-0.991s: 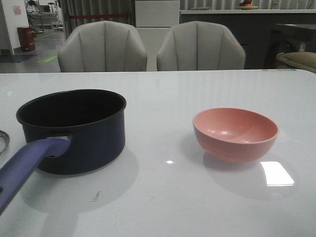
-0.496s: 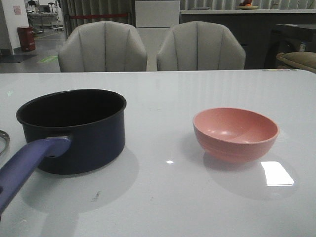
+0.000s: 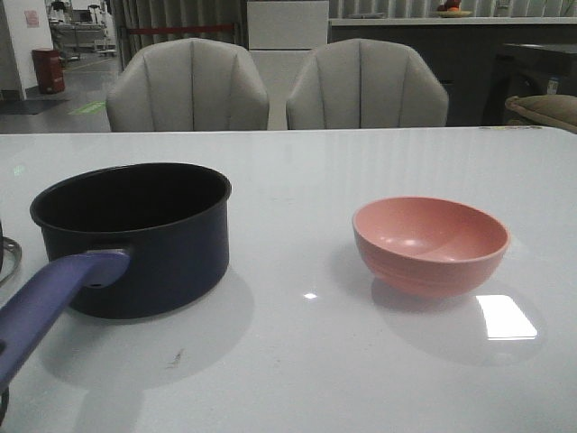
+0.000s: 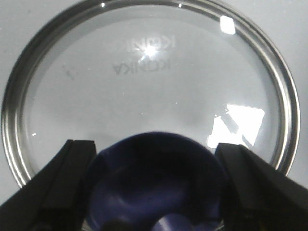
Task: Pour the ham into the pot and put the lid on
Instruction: 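Release the bowl and raise the right gripper away, then grasp the lid knob with the left gripper and lift it over the pot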
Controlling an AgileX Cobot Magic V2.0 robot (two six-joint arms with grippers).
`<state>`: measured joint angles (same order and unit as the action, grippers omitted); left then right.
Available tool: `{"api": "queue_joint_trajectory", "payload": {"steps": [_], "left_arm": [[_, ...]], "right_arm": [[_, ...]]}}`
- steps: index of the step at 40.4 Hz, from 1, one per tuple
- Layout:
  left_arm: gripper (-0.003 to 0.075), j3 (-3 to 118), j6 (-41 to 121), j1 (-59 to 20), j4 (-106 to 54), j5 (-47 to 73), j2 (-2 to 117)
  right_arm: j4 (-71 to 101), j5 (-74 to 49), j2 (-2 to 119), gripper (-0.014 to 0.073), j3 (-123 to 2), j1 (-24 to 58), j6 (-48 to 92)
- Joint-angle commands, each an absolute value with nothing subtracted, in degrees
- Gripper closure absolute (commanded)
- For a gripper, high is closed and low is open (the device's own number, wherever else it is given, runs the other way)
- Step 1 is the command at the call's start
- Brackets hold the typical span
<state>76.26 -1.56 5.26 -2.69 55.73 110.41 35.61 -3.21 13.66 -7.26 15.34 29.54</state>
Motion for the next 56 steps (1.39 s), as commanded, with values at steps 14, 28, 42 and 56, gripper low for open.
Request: {"api": "queue_joint_trajectory", "payload": {"steps": [14, 28, 42, 56], "left_arm": [[0.0398, 80.60, -2.21, 5.13, -3.67, 54.40, 103.31], [0.0399, 87.48, 2.53, -1.08, -5.68, 57.64, 96.21], [0.0399, 93.36, 5.38, -18.80, -4.48, 65.33, 96.59], [0.0399, 93.36, 5.38, -24.20, -2.07, 67.26, 99.39]], "right_arm": [[35.99, 0.41, 14.03, 0.0102, -8.92, 15.47, 29.63], [35.99, 0.41, 14.03, 0.0102, -8.92, 15.47, 29.63], [35.99, 0.41, 14.03, 0.0102, -8.92, 15.47, 29.63], [35.99, 0.41, 14.03, 0.0102, -8.92, 15.47, 29.63]]}}
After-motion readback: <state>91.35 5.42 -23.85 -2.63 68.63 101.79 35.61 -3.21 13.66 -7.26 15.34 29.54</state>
